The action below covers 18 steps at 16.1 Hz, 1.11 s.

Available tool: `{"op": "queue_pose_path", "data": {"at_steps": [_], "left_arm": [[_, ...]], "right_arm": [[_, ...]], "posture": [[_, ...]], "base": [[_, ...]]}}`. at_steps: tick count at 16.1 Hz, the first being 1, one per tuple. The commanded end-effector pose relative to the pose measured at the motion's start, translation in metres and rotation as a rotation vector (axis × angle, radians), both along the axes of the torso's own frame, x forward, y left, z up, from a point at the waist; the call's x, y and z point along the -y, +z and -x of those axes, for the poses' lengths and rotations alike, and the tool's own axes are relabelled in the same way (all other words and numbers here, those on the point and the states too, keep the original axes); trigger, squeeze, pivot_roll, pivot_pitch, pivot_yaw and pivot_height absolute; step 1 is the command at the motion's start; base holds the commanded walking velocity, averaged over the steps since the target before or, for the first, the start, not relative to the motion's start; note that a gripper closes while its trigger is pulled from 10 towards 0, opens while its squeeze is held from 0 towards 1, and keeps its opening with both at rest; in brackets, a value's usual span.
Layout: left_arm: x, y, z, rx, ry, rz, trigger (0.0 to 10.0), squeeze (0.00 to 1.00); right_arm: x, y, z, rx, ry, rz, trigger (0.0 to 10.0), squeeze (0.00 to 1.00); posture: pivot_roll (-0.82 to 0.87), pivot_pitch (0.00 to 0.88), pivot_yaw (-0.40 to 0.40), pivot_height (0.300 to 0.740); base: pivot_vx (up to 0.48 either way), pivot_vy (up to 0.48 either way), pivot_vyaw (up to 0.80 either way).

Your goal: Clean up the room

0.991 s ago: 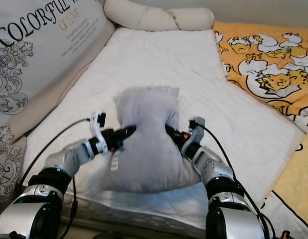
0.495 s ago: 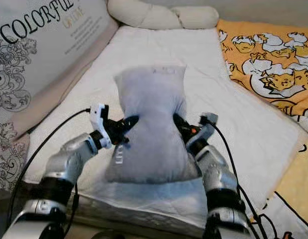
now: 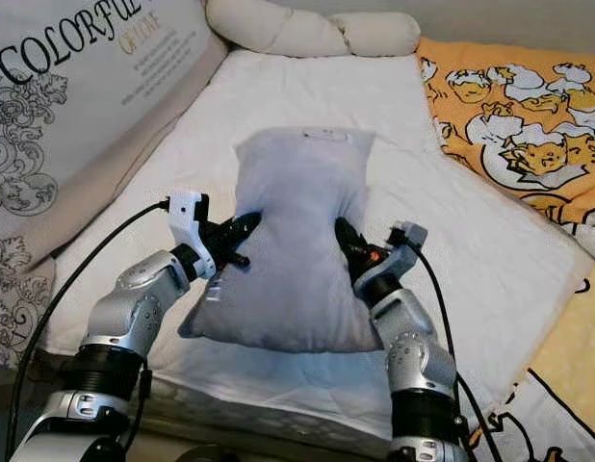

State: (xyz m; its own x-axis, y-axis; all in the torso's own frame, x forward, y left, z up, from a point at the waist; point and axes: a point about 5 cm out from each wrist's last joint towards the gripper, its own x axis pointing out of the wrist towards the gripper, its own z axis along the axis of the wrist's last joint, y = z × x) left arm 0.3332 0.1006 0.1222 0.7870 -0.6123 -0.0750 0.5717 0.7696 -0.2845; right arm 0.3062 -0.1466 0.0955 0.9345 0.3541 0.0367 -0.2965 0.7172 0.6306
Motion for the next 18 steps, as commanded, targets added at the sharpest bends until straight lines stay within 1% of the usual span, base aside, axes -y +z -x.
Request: {"op": "queue_pose_path", "data": {"at_steps": [1,2,3,4,6,7,8,9,11,14,16,18], "left_arm": [[0.003,0.013,-0.002,0.073,0.007,-0.036,0.0,0.0],[0.002,0.018,-0.002,0.126,0.033,-0.082,10.0,0.0],[0.001,0.021,-0.002,0.15,0.046,-0.094,10.0,0.0],[0.0,0.026,-0.002,0.182,0.062,-0.115,10.0,0.0],[-0.001,0.028,-0.004,0.184,0.059,-0.12,10.0,0.0],[0.0,0.028,-0.006,0.181,0.054,-0.119,10.0,0.0],[0.002,0.028,-0.008,0.179,0.043,-0.13,10.0,0.0],[0.006,0.028,-0.009,0.179,0.032,-0.135,10.0,0.0],[0.009,0.029,-0.01,0.186,0.033,-0.145,10.0,0.0],[0.003,0.025,-0.008,0.173,0.05,-0.152,10.0,0.0],[-0.003,0.024,-0.008,0.169,0.08,-0.155,10.0,0.0],[-0.005,0.024,-0.009,0.174,0.093,-0.165,10.0,0.0]], "right_arm": [[-0.006,0.011,-0.001,0.045,0.006,-0.001,0.0,0.0],[-0.006,0.013,-0.001,0.045,-0.04,0.017,3.9,0.0],[-0.005,0.013,-0.001,0.031,-0.071,0.017,10.0,0.0],[-0.005,0.014,0.001,0.021,-0.106,0.006,10.0,0.0],[-0.003,0.015,0.005,0.001,-0.152,0.019,10.0,0.0],[-0.001,0.016,0.004,0.005,-0.173,0.012,10.0,0.0],[0.001,0.018,0.003,0.014,-0.181,-0.008,10.0,0.0],[0.002,0.019,0.0,0.012,-0.193,0.018,10.0,0.0],[0.0,0.023,-0.003,0.01,-0.18,0.038,10.0,0.0],[-0.002,0.022,0.0,-0.001,-0.17,0.049,10.0,0.0],[-0.008,0.019,0.0,-0.009,-0.143,0.052,10.0,0.0],[-0.01,0.019,-0.005,-0.017,-0.132,0.064,10.0,0.0]], "posture": [[0.07,0.0,0.022,0.74],[0.09,0.0,0.006,0.74],[0.1,0.0,-0.001,0.74],[0.1,0.0,0.004,0.74],[0.07,0.0,0.036,0.74],[0.04,0.0,0.062,0.74],[0.03,0.0,0.068,0.74],[0.03,0.0,0.07,0.74],[0.03,0.0,0.066,0.74],[0.05,0.0,0.05,0.74],[0.07,0.0,0.028,0.74],[0.08,0.0,0.012,0.74]], "base": [[0.0,0.0,0.0],[0.0,0.0,0.0],[0.0,0.0,0.0],[0.0,0.0,0.0],[0.0,0.0,0.0],[0.0,0.352,-0.68],[0.0,0.431,-0.8],[0.0,0.439,-0.8],[0.0,0.441,-0.8],[0.0,0.434,-0.8],[0.0,0.42,0.0],[0.0,0.418,0.0]]}}
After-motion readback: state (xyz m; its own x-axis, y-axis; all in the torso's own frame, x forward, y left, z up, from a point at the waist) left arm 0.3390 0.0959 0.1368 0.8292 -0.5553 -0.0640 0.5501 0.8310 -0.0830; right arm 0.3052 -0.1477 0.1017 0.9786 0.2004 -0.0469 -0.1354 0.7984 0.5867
